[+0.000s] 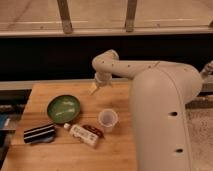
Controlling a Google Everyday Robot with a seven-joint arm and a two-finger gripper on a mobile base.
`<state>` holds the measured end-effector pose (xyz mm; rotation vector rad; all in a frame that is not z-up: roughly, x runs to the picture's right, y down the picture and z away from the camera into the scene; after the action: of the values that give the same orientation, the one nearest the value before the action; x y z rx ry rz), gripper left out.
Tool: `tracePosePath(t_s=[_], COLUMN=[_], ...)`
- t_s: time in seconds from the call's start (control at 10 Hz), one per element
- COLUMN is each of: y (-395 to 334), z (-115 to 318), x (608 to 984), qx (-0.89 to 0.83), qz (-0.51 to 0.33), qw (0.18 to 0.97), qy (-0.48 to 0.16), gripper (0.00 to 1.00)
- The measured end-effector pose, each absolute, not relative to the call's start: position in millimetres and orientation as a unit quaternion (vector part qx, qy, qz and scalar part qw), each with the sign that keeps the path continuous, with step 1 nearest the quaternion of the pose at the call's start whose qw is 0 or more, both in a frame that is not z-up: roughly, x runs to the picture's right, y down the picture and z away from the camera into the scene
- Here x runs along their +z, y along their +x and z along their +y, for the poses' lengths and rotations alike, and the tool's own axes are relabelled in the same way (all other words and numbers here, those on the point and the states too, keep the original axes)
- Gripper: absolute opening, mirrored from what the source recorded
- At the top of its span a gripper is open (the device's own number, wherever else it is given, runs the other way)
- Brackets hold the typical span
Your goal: Pick up the ceramic cup
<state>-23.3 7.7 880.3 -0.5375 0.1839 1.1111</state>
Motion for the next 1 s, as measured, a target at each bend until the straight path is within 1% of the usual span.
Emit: tracePosePath(t_s=[0.3,0.6,0.7,1.0], y=[8,58,73,83], z=[22,46,49,41], x=[869,848,836,811], qx=[0.543,0.571,0.582,0.592], qz=[0.092,0.107,0.113,0.127], qw=[0.8,0.784,0.779,0.775], qy=[-0.239,-0.219,-0.206,-0.182], gripper=[0.8,0.8,0.8,0.8])
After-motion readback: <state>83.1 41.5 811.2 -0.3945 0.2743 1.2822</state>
